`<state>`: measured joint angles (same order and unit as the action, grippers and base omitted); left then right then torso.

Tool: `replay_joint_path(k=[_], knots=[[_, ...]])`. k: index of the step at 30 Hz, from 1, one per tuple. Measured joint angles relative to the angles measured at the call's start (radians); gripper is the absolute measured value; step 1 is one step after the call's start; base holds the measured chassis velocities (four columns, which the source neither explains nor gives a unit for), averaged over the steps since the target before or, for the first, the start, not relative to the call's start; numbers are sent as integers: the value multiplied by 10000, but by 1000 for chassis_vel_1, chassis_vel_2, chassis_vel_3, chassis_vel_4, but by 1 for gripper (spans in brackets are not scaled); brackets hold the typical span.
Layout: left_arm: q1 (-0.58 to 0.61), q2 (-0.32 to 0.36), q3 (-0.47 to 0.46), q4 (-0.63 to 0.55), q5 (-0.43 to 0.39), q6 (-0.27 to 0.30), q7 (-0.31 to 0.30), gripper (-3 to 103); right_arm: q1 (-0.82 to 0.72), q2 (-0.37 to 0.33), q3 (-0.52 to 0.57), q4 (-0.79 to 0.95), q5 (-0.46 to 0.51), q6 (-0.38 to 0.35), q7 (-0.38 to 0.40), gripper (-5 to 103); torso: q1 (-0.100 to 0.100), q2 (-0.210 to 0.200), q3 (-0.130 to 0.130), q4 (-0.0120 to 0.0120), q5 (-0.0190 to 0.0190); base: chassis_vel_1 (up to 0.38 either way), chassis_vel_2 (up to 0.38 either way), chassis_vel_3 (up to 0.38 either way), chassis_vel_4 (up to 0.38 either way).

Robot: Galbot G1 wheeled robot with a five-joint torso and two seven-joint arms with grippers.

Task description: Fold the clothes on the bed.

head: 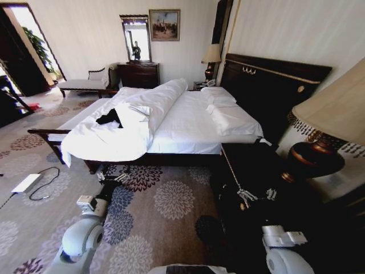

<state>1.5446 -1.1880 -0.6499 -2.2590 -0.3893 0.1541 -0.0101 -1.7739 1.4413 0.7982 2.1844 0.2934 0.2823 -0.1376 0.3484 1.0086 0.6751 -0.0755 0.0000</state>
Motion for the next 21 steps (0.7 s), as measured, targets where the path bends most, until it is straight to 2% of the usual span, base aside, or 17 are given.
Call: replay_joint_path(k=[2, 4, 6, 8, 9, 12, 21], knots=[[180, -165, -69, -153, 4, -173, 504, 100, 80, -4, -70, 16, -366, 69, 65, 100, -1, 0, -1, 3, -1, 0, 0, 0, 0], [500, -364, -184, -321, -20, -383, 749, 100, 126, -76, -92, 53, -557, 115, 173, 100, -1, 0, -1, 3, 0, 0, 0, 0, 0], [692, -463, -224, -411, -57, -464, 792, 100, 123, -117, -115, 77, -588, 124, 238, 100, 0, 0, 0, 3, 0, 0, 0, 0, 0], [1177, -903, -389, -580, -107, -673, 808, 100, 101, -253, -249, 99, -604, 266, 379, 100, -1, 1, -1, 5, 2, 0, 0, 0, 0], [1177, -903, -389, -580, -107, -673, 808, 100, 101, -253, -249, 99, -604, 266, 379, 100, -1, 1, -1, 5, 2, 0, 0, 0, 0], [1191, -1576, -598, -562, 61, -869, 740, 100, 434, -351, -365, -74, -599, 578, 353, 100, -2, 1, -2, 4, 0, 0, 0, 0, 0], [969, -2313, -678, -461, 381, -1002, 524, 100, 1163, -581, -665, -370, -495, 658, 220, 100, -1, 0, 0, 3, 1, 0, 0, 0, 0]])
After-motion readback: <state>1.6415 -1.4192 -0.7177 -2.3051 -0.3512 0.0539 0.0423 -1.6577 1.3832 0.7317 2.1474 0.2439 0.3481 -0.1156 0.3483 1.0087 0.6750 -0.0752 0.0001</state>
